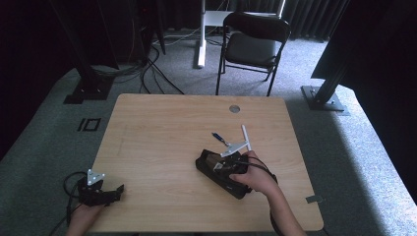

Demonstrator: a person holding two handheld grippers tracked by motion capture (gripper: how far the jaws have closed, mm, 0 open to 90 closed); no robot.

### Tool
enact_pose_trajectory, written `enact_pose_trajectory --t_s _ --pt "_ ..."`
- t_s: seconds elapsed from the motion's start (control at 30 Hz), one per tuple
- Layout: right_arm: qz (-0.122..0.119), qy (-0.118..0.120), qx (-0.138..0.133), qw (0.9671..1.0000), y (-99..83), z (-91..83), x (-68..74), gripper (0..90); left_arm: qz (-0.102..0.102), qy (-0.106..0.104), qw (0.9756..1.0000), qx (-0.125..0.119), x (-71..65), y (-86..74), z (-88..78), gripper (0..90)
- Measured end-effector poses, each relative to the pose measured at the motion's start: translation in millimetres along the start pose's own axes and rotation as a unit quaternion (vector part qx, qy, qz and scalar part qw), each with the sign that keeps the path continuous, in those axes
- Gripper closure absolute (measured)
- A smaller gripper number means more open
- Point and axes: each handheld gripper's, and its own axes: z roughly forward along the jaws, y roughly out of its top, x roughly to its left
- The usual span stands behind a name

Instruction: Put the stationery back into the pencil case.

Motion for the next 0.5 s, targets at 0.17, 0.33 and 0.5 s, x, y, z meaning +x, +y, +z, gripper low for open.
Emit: enact_pose_trajectory --t_s 0.17,0.33,0.5 --pt "-0.002 0.002 0.016 0.9999 1.5 5.9 0.5 58.7 0.0 0.0 1.0 0.0 0.0 0.0 0.0 1.7" --pt "-0.008 -0.001 0.031 0.9995 3.6 9.4 1.6 58.6 0.0 0.0 1.0 0.0 0.0 0.0 0.0 1.7" --pt "-0.011 -0.001 0.053 0.9985 5.6 14.8 0.3 58.6 0.0 0.0 1.0 0.0 0.0 0.0 0.0 1.7"
